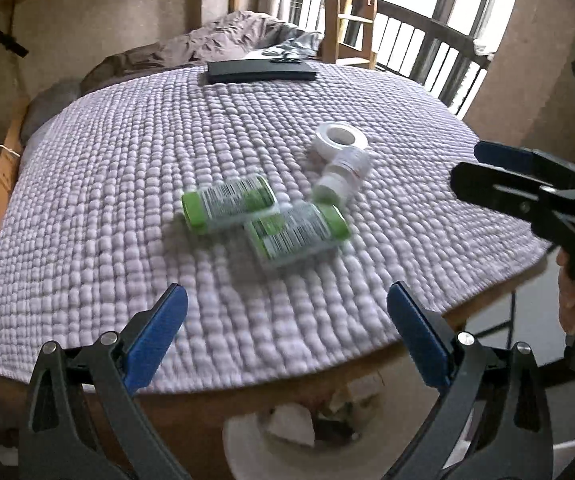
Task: Collect trash
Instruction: 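Grasp a green tube with the left tool while the right tool grasps the white pill bottle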
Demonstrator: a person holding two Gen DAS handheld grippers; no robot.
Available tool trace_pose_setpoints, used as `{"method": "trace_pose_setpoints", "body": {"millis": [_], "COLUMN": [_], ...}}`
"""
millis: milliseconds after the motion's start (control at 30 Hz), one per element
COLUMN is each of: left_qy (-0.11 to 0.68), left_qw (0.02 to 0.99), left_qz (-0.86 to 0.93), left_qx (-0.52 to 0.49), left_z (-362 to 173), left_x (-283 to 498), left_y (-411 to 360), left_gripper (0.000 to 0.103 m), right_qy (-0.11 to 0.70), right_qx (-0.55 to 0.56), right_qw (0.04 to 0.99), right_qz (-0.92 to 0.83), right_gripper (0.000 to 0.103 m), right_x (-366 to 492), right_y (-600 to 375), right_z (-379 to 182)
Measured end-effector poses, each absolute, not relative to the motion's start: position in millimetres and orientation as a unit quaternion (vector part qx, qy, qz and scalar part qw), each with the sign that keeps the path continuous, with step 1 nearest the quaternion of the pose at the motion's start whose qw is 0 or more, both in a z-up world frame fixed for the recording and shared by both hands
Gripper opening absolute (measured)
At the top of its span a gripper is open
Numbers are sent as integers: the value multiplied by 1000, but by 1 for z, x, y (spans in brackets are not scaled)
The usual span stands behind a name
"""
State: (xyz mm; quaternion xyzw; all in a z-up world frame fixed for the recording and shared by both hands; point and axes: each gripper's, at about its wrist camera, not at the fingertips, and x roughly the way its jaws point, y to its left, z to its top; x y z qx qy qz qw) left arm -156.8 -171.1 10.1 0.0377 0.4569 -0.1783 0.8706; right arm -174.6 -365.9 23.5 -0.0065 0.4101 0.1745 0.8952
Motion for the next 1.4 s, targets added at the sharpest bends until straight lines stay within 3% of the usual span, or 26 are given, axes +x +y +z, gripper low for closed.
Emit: {"method": "trace_pose_setpoints", "body": {"millis": [200,467,933,1100,1400], "left_qy": [456,458,448,444,449], "left_qw": [874,875,880,882,881], "left_qz": [-164,-156,-153,-151,-150], "left_qx": [39,27,35,31,22], "left_z": [0,-9,-12,-10,-7], "left_x": [-137,-111,-103,-105,-110], "left_y": [-183,-196,-197,-192,-183], "left_gripper": [101,100,85,72,71], "right_qy": [436,463,472,472,470], "right_qx": [-24,-44,-52,-51,-53], "right_qw": [877,859,848,849,853], "right_qz": [202,215,234,231,219], "right_gripper": [94,80,59,59,59], "right_x": [-145,-116,-99,-100,-113], "right_y": [-339,-323,-315,-319,-330], "right_z": [1,-22,-33,-32,-27]}}
